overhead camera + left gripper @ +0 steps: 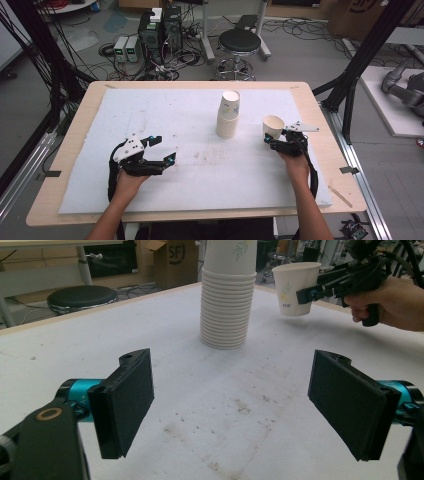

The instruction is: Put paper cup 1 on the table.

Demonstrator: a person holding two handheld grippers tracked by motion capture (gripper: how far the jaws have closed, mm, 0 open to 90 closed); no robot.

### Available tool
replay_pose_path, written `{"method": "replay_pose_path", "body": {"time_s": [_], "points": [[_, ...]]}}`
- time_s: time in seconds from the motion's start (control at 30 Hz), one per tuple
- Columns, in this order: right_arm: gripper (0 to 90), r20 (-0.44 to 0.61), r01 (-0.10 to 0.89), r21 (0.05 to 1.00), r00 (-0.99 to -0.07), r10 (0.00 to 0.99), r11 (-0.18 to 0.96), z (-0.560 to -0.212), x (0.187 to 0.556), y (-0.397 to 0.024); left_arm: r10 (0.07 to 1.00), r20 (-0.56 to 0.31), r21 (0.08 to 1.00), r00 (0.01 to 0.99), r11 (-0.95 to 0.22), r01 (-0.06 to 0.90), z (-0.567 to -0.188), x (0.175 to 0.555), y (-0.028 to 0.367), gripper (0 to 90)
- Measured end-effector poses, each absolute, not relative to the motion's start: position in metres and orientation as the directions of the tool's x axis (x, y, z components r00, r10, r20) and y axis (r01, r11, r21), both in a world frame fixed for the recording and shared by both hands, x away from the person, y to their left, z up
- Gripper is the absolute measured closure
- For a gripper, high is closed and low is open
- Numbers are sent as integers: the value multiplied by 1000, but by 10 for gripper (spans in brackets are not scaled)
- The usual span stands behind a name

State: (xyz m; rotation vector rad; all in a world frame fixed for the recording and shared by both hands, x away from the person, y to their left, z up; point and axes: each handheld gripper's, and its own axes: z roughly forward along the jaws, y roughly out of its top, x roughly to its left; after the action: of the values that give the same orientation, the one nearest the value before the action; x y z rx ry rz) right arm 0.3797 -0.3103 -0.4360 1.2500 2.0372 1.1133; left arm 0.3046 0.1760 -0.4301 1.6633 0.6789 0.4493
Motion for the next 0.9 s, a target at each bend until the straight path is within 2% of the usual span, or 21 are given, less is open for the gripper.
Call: {"method": "replay_pose_path", "body": {"time_s": [0.33, 0.57, 0.9], "points": [[343, -17, 520, 805, -461, 887, 285, -440, 381, -308, 653, -71, 974, 754, -116, 192, -431, 305, 175, 184], [215, 7, 568, 779, -434, 901, 267, -436, 376, -313, 649, -74, 974, 757, -116, 196, -431, 305, 176, 185], [211, 55, 529, 822, -443, 895, 211, -424, 344, -326, 655, -65, 975, 752, -120, 188, -430, 304, 178, 185]]}}
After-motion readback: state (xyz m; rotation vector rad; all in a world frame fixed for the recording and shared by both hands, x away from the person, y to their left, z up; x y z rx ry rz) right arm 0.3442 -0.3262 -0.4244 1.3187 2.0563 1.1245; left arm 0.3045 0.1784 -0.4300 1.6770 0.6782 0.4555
